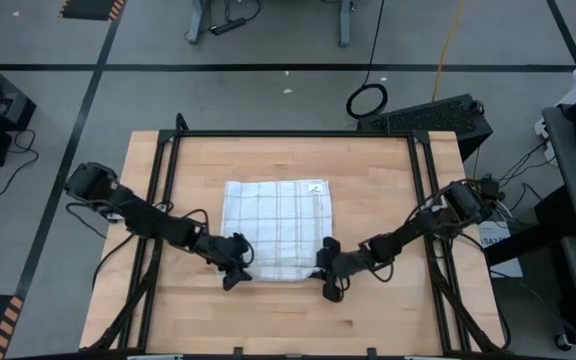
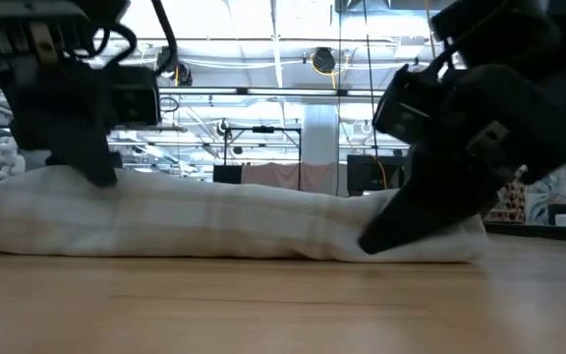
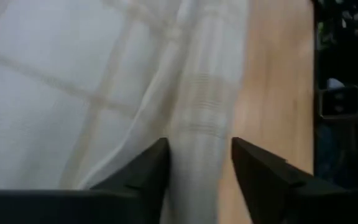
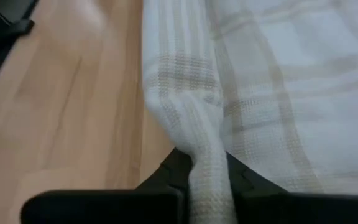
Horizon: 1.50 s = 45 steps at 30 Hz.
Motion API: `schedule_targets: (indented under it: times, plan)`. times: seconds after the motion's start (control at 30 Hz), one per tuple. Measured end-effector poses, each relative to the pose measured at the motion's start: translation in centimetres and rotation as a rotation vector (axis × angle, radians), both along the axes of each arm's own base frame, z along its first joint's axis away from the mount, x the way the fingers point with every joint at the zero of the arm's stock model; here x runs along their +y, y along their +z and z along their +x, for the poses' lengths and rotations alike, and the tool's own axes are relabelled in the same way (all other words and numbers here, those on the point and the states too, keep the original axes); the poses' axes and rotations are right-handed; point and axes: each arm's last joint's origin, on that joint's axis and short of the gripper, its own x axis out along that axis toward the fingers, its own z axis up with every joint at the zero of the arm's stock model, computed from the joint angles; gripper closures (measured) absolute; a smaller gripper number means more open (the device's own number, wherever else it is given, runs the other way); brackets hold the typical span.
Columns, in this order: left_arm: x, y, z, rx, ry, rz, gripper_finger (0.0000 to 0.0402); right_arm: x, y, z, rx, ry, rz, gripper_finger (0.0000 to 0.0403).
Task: Roll towel
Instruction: Roll the white towel
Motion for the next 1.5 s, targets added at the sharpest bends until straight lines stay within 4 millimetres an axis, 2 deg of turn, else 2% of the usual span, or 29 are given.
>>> schedule_targets:
  times: [0.07,0.17,0.27,0.37,0.47,0.57,0.73,0.87,1.1,1.27,1.33,1.4,1.5]
  plan:
    - [0.2,1.0,-0.5,-0.02,-0.02,0.014,0.0193,-0.5,0.0,0.2,0.014,-0.001,0.042,0.0379]
    - [-0.1,3.0,-1.0,-0.147,-0.031,0.071,0.0156,-1.3,0.0,0.5,0.035,-0.026,0.107,0.0391]
    - [-1.5,4.7,-1.4,-0.339,-0.023,0.297,0.0133,-2.2,-0.1,0.8,0.057,-0.059,0.178,0.0394]
    - [-3.8,5.1,-1.6,-0.474,-0.056,0.577,0.0128,-3.2,0.0,1.1,0.072,-0.087,0.248,0.0392]
    - [-5.7,4.4,-1.1,-0.511,-0.097,0.747,0.0128,-4.1,0.1,1.4,0.083,-0.123,0.321,0.0391]
    - [-7.1,3.6,0.3,-0.491,-0.087,0.831,0.0128,-4.9,0.1,1.6,0.101,-0.154,0.388,0.039]
    - [-8.0,0.1,2.2,-0.344,-0.169,0.981,0.0128,-5.8,0.1,1.7,0.129,-0.162,0.459,0.039]
    - [-8.0,-1.5,3.3,-0.237,-0.182,1.086,0.0128,-6.2,0.1,1.8,0.149,-0.159,0.492,0.039]
    - [-6.7,-3.2,4.2,-0.109,-0.158,1.07,0.0128,-6.3,0.0,1.7,0.158,-0.161,0.502,0.0389]
    - [-6.1,-3.2,4.3,-0.084,-0.113,1.082,0.0128,-6.2,0.0,1.7,0.158,-0.147,0.493,0.0388]
    - [-5.6,-3.3,4.6,-0.055,-0.093,1.021,0.0132,-6.2,0.3,1.6,0.149,-0.127,0.476,0.038]
    - [-4.9,-3.4,4.8,-0.016,-0.069,0.931,0.0151,-6.1,1.0,1.5,0.13,-0.092,0.449,0.0363]
    - [-4.6,-3.5,5.0,0.003,-0.082,0.865,0.0215,-6.4,2.3,0.8,0.108,-0.045,0.349,0.0324]
